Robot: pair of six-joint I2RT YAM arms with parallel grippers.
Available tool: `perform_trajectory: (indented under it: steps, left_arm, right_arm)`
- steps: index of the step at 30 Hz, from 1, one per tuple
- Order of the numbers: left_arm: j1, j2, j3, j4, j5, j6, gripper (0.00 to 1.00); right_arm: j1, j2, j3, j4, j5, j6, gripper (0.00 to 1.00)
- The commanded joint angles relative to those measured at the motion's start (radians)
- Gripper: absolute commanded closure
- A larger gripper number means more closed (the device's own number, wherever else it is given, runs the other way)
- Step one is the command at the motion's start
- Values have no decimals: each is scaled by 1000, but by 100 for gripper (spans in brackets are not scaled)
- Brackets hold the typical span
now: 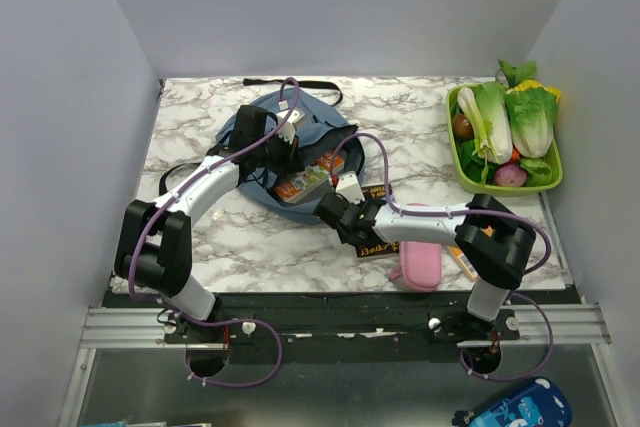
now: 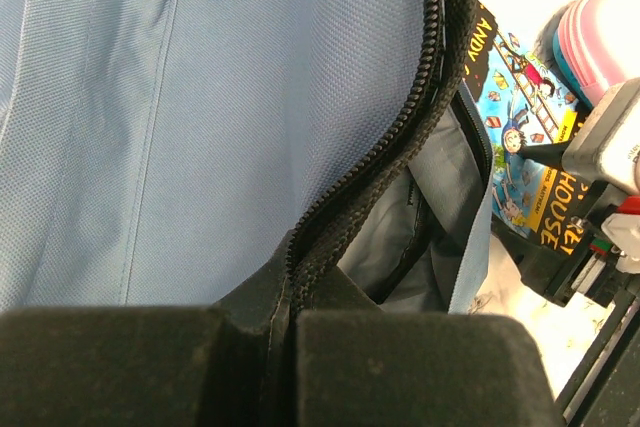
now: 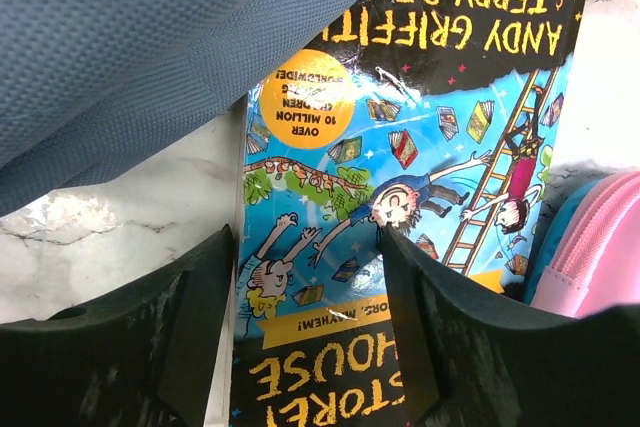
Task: Pack the student bag
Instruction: Pick up the book from the center of the board.
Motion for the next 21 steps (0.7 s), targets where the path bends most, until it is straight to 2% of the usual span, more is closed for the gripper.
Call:
perform_trajectory:
  steps: [1, 3, 6, 7, 9, 10, 12, 14, 21]
  left_arm:
    - [3, -28, 11, 4, 12, 9, 100]
    - [3, -29, 9, 4, 12, 10, 100]
    - [6, -32, 8, 4, 10, 12, 100]
    - [6, -32, 6, 4, 13, 10, 100]
    - [6, -34, 5, 4, 12, 12, 100]
    - [6, -34, 8, 1, 13, 13, 100]
    - [6, -32, 8, -2, 16, 13, 100]
    - [5, -34, 11, 0, 19, 15, 100]
    - [6, -38, 6, 0, 27, 15, 100]
  right_arm:
    - [1, 38, -45, -115, -30, 48, 30]
    - [1, 54, -45, -112, -57, 49, 32]
    - [0, 61, -59, -86, -103, 51, 47]
    - [-2, 52, -64, -73, -114, 55, 60]
    - [-2, 32, -76, -54, -145, 48, 73]
    - [-3, 0, -79, -39, -156, 42, 87]
    - [-24, -37, -90, -13, -224, 25, 99]
    - [-49, -107, -107, 18, -312, 5, 99]
    - [-140, -328, -104, 21, -372, -43, 99]
